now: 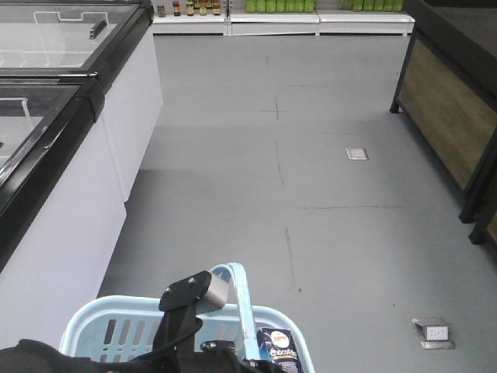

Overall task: Left arm holds basket, right arm returns cookies
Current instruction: 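Hold the basket steady with the left gripper while the base turns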

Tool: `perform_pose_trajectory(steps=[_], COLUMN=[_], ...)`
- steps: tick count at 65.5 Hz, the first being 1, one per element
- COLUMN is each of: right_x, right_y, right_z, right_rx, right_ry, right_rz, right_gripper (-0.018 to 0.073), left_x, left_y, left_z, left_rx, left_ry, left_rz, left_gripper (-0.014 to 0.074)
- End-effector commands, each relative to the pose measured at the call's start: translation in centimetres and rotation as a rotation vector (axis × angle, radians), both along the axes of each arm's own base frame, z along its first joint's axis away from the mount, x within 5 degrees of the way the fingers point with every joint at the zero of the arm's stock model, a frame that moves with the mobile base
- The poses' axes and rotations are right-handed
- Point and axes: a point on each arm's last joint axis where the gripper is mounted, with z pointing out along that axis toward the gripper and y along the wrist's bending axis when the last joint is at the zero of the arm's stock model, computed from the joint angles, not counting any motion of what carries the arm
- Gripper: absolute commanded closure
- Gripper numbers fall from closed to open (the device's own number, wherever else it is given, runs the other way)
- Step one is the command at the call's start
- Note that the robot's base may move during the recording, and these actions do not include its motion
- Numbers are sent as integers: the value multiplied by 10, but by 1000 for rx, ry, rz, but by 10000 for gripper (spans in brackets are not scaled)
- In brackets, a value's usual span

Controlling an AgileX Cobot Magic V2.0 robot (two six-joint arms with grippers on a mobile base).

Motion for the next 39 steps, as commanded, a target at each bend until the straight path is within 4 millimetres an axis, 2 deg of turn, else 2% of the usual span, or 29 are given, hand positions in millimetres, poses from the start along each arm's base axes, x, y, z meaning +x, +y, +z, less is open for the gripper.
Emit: perform_pose_trajectory(steps=[1,39], right_x=[-1,-1], right_y=[0,0], right_z=[6,6], right_rx=[-2,-2], right_ry=[-82,-82], right_rz=[-1,-1], right_gripper=[570,570], left_x=[-1,-1], left_y=[-1,-1], left_z=[18,18], left_rx=[-55,-55], left_ry=[-32,-32], left_rz=[-1,-1], left_gripper=[603,603])
